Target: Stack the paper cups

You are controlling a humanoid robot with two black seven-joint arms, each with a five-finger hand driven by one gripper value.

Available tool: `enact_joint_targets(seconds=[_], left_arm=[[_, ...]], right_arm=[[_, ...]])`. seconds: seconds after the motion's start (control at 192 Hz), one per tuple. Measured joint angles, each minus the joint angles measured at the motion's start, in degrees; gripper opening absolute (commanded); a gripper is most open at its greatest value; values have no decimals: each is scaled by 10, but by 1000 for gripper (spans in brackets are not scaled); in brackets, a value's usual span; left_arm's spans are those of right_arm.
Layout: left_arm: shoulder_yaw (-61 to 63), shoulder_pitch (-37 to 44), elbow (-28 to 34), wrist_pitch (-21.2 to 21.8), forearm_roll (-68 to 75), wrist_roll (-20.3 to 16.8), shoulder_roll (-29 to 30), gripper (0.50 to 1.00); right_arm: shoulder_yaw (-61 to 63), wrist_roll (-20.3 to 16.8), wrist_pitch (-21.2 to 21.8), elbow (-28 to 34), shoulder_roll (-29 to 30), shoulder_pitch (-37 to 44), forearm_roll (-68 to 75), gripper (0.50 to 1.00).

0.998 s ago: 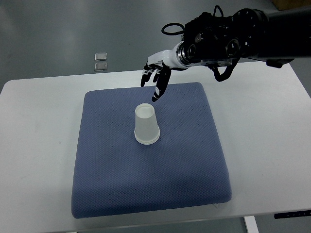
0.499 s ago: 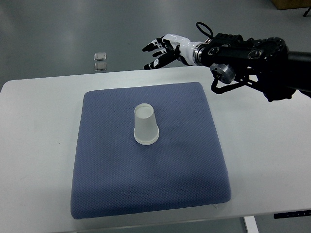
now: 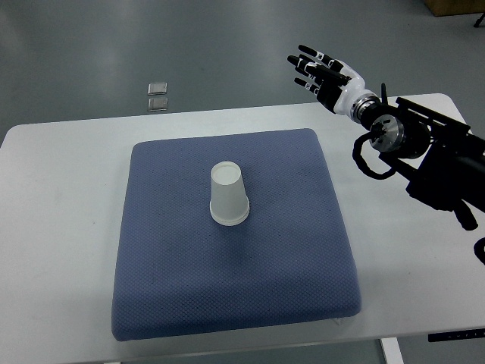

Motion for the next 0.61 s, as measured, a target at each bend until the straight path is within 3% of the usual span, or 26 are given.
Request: enact_joint_targets(seconds=[0.229, 0.613], left_arm=[[0, -1, -1, 0, 0, 0, 0, 1000], [0, -1, -1, 0, 0, 0, 0, 1000]], right_arm=[[23, 46, 61, -16, 21, -58, -5, 924], [23, 51, 90, -53, 30, -72, -1, 924]])
